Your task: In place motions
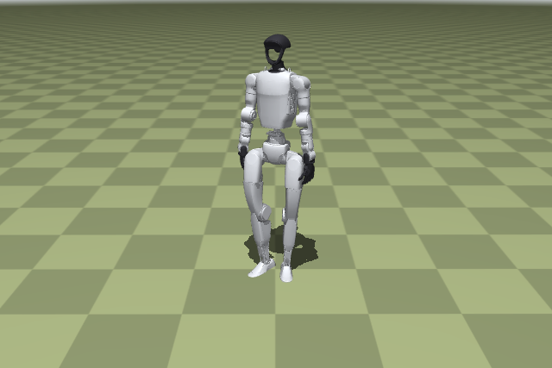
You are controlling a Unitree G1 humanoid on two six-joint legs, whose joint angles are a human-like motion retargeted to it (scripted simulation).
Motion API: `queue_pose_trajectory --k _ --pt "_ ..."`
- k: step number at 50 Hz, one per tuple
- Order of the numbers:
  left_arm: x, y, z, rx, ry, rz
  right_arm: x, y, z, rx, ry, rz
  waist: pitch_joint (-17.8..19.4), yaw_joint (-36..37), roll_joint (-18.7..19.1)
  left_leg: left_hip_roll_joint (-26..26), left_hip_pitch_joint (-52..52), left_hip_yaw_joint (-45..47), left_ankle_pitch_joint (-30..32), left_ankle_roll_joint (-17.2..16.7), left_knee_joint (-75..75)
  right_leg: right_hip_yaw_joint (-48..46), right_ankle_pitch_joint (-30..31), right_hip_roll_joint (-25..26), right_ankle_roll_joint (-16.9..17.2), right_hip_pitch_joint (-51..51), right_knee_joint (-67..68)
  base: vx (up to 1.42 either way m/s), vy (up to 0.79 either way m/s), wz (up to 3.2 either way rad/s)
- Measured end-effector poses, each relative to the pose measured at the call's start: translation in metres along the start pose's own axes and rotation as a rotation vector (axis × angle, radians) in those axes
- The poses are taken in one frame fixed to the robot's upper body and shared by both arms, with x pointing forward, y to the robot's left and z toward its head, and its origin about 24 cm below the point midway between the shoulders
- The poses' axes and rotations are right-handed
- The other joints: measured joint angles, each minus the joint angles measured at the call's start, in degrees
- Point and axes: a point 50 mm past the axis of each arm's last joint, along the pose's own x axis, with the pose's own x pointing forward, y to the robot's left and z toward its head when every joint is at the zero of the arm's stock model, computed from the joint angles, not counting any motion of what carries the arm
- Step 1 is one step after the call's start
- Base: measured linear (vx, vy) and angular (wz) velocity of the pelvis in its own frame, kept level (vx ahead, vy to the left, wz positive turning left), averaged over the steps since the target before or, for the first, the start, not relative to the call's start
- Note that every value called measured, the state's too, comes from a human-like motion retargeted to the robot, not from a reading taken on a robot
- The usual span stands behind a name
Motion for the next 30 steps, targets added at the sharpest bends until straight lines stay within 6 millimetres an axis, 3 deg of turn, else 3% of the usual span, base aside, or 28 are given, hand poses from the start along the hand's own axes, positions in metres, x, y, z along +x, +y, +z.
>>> queue_pose_trajectory --k 10,15,17,20,21,25,30 --pt "0.001 -0.001 -0.008 -0.057 0.009 0.001 0.001 0.003 -0.001 0.01 -0.001 0.013 -0.55 0.46 0.24 2.16 2.18 3.22 -1.85 -1.68 1.28 3.14 -0.99 2.3 -0.94 0.84 0.22 -0.05 0.06 -0.28" --pt "-0.001 0.004 0.001 -0.062 -0.033 0.027 0.001 0.004 -0.003 0.039 0.001 0.018 -0.9 1.79 -0.66 4.68 -1.54 3.76 -2.73 -1.61 10.95 6.61 -1.92 1.55 -0.56 0.43 1.5 -0.1 0.06 -0.33" --pt "-0.002 0.007 0.013 -0.065 -0.076 0.036 0.001 0.003 -0.004 0.062 -0.001 0.019 -0.52 2.42 -1.82 5.37 -3.73 4.24 -0.42 -0.04 16.97 7.39 -1.88 0.12 -0.49 0.3 1.92 -0.19 0.08 -0.05" --pt "-0.005 0.007 0.035 -0.087 -0.152 0.035 0.0 0.0 -0.007 0.094 -0.002 0.016 1.32 3.96 -4.46 2.9 -7.57 1.08 1.31 6.73 26.34 8.47 -1.62 -2.51 -0.97 1.17 2.43 -0.17 0.09 -0.05" --pt "-0.006 0.008 0.041 -0.095 -0.174 0.042 0.0 -0.001 -0.009 0.098 0.003 0.014 1.97 4.53 -4.79 2.76 -8.48 1.52 1.03 6.96 27.75 8.72 -1.49 -2.83 -1.17 1.3 2.7 -0.13 0.11 -0.23" --pt "-0.009 0.006 0.059 -0.108 -0.247 0.05 -0.001 -0.005 -0.014 0.092 0.039 -0.003 3.85 5.98 -3.8 0.34 -13.39 -2.24 0.66 5.06 26.6 9.03 -0.76 -1.58 -2.24 2.46 2.26 -0.07 0.11 -0.14" --pt "-0.009 0.004 0.06 -0.094 -0.268 0.05 0.0 -0.005 -0.018 0.078 0.046 -0.014 6.11 4.76 -0.42 -2.63 -16.22 -7.55 0.14 2.23 13.33 6.77 -0.85 2.45 -3.61 5.7 0.47 -0.04 0.07 0.25"
